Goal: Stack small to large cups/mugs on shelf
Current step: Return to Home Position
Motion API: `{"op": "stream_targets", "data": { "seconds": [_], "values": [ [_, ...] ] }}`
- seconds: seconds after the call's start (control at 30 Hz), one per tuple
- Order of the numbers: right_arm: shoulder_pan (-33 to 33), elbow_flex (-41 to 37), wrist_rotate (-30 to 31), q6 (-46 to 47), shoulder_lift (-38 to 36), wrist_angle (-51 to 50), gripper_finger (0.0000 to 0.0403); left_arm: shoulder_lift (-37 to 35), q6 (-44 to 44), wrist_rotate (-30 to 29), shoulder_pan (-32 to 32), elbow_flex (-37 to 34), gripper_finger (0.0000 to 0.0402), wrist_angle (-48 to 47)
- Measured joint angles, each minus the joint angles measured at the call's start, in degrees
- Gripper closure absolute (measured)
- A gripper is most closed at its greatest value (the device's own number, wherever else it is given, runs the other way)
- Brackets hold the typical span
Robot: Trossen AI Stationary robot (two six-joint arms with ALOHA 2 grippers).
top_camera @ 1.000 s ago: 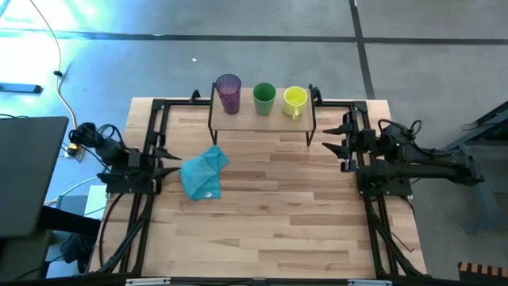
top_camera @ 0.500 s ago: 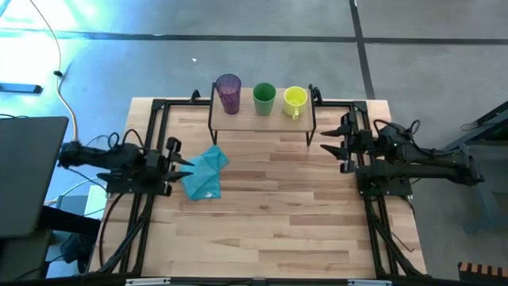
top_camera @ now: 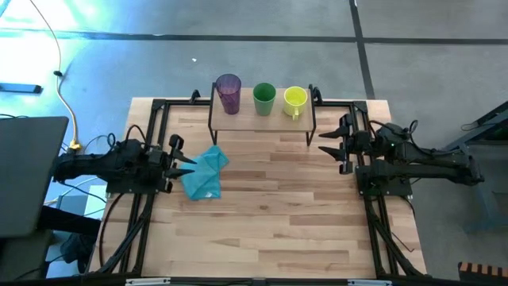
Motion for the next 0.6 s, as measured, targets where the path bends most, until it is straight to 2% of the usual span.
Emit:
{"op": "stream_targets", "data": {
  "seconds": [0.27,0.5,0.6],
  "values": [
    [-0.02,0.02,-0.09,1.5,-0.1,-4.48,0.024,-0.19,-0.16,1.1,1.15,0.01,0.0293,-7.4],
    [0.0,0.02,-0.2,0.85,-0.12,-3.6,0.024,-0.21,-0.49,-0.71,1.17,-0.06,0.0293,-6.39],
    [0.0,0.02,-0.22,0.85,-0.12,-3.58,0.024,-1.27,-0.62,-0.73,1.17,-2.72,0.0293,-2.37]
  ]
}}
